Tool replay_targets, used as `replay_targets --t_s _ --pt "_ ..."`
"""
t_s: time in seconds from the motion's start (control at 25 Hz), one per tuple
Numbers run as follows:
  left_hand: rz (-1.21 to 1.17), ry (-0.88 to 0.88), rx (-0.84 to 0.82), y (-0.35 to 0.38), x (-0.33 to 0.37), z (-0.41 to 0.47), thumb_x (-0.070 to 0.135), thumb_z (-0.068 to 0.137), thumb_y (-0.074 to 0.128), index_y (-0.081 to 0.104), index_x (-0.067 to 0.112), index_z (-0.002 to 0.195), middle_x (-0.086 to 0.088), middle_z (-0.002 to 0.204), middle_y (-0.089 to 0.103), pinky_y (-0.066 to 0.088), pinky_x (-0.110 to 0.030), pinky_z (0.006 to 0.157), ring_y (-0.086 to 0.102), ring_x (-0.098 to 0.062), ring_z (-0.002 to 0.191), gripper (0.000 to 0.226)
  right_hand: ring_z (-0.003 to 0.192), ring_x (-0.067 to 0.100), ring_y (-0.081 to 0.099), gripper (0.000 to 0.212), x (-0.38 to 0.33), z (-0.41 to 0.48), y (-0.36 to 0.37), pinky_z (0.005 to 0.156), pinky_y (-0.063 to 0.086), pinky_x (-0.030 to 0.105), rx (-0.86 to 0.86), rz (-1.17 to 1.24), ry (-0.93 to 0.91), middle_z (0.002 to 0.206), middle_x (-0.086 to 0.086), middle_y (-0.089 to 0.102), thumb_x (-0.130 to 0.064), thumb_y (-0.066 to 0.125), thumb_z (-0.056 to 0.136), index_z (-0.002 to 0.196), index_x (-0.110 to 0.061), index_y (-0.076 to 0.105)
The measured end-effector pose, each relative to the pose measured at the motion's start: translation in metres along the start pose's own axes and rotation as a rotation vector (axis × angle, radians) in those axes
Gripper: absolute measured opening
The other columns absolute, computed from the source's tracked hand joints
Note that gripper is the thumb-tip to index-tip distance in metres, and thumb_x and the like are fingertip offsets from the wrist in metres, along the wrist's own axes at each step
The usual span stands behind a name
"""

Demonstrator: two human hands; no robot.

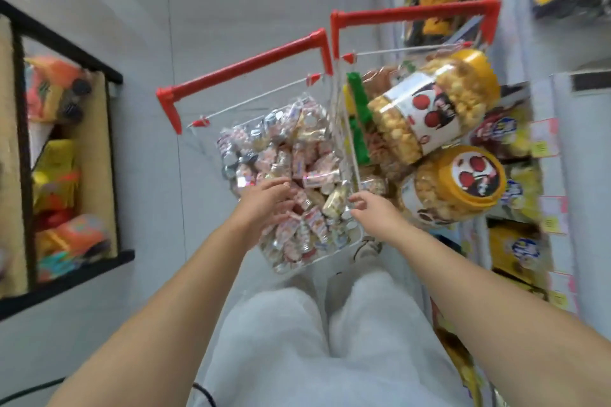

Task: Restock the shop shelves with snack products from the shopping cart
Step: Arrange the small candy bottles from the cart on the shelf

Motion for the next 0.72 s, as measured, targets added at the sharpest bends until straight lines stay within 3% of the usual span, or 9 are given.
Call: replay_targets --t_s 0.12,0.28,0.44,0.52,0.6,0.72 --pt "-0.034 -0.080 0.029 -0.020 -0.039 0.008 0.015 0.103 0.052 0.059 0.015 0.124 -0.006 0.112 0.070 0.055 -0.038 0.090 0.066 -0.023 0.099 0.022 0.091 0.024 0.058 0.045 0.030 0.025 0.036 0.069 0.043 0.028 0.028 -0.042 0.119 0.127 0.009 0.058 -0.022 0.061 0.094 0.137 -0.019 0.047" --pt "-0.053 -0.137 0.045 -0.036 -0.071 0.016 0.014 0.102 0.052 0.061 0.016 0.122 -0.006 0.113 0.070 0.054 -0.041 0.096 0.068 -0.022 0.100 0.022 0.101 0.027 0.056 0.057 0.036 0.044 0.050 0.077 0.048 0.033 0.186 -0.026 0.142 0.132 0.008 0.049 -0.022 0.070 0.087 0.136 -0.019 0.043" --pt "-0.069 -0.158 0.055 -0.046 -0.084 0.023 0.014 0.102 0.052 0.060 0.013 0.126 -0.007 0.111 0.070 0.057 -0.036 0.089 0.069 -0.020 0.096 0.025 0.084 0.021 0.051 0.032 0.048 0.043 0.047 0.061 0.040 0.029 0.313 0.036 0.265 0.121 0.006 0.052 -0.007 0.059 0.088 0.118 -0.013 0.051" --pt "-0.071 -0.157 0.061 -0.048 -0.084 0.027 0.014 0.103 0.051 0.060 0.012 0.126 -0.009 0.115 0.070 0.056 -0.039 0.092 0.069 -0.022 0.096 0.025 0.080 0.023 0.055 0.022 0.063 0.042 0.062 0.057 0.039 0.026 0.206 -0.025 0.314 0.109 0.005 0.062 -0.010 0.058 0.090 0.111 -0.008 0.061" --pt "-0.085 -0.161 0.064 -0.049 -0.086 0.031 0.014 0.103 0.050 0.060 0.012 0.125 -0.011 0.117 0.069 0.056 -0.040 0.094 0.069 -0.023 0.097 0.025 0.092 0.029 0.060 0.024 0.075 0.042 0.083 0.068 0.043 0.028 0.093 -0.071 0.338 0.110 0.011 0.067 -0.017 0.062 0.089 0.110 -0.007 0.066" --pt "-0.117 -0.177 0.073 -0.053 -0.093 0.033 0.014 0.104 0.049 0.059 0.012 0.125 -0.010 0.116 0.069 0.058 -0.034 0.083 0.069 -0.022 0.096 0.024 0.112 0.032 0.055 0.049 0.090 0.043 0.107 0.091 0.044 0.035 0.051 -0.023 0.417 0.134 0.013 0.045 -0.028 0.068 0.086 0.128 -0.009 0.053"
Point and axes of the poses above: each hand's wrist, its own z-axis towards the middle knuckle, its own y-axis out of the palm, x = y × z, the point moved 9 cm from there along z, towards the middle knuckle
